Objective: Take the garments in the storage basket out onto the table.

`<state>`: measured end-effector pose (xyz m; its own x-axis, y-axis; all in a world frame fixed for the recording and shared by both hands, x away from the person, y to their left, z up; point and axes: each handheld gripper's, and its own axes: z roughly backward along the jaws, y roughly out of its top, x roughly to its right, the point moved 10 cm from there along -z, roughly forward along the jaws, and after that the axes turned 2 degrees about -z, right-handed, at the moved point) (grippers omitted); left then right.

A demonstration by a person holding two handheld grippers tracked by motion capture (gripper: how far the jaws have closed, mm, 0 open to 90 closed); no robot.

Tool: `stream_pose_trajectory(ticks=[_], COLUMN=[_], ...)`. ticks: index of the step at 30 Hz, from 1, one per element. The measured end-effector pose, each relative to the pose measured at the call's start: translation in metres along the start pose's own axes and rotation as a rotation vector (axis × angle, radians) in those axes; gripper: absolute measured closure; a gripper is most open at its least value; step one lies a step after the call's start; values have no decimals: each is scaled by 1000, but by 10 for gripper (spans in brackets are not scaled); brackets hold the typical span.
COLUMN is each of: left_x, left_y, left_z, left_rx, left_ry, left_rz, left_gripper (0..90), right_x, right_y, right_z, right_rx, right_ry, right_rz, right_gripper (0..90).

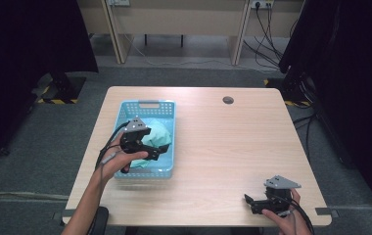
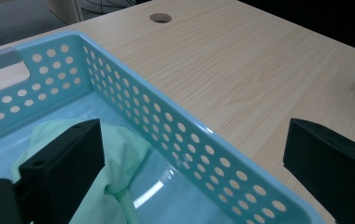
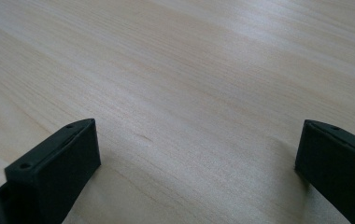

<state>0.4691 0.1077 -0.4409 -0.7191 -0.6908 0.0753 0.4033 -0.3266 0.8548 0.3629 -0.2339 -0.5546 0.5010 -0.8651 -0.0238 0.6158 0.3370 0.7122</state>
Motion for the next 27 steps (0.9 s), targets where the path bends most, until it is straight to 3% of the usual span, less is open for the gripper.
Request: stream_pose_trajectory(ticks=[27], left_x=[-29], left_y=[1], left_z=[-7], left_rx=[-13], left_ry=[56], left_rz=[27], left_gripper=[52], right_x=[0], right_y=[0], right_z=[0], right_rx=[0], right_ry=[0], right_rz=[0], right_gripper=[2])
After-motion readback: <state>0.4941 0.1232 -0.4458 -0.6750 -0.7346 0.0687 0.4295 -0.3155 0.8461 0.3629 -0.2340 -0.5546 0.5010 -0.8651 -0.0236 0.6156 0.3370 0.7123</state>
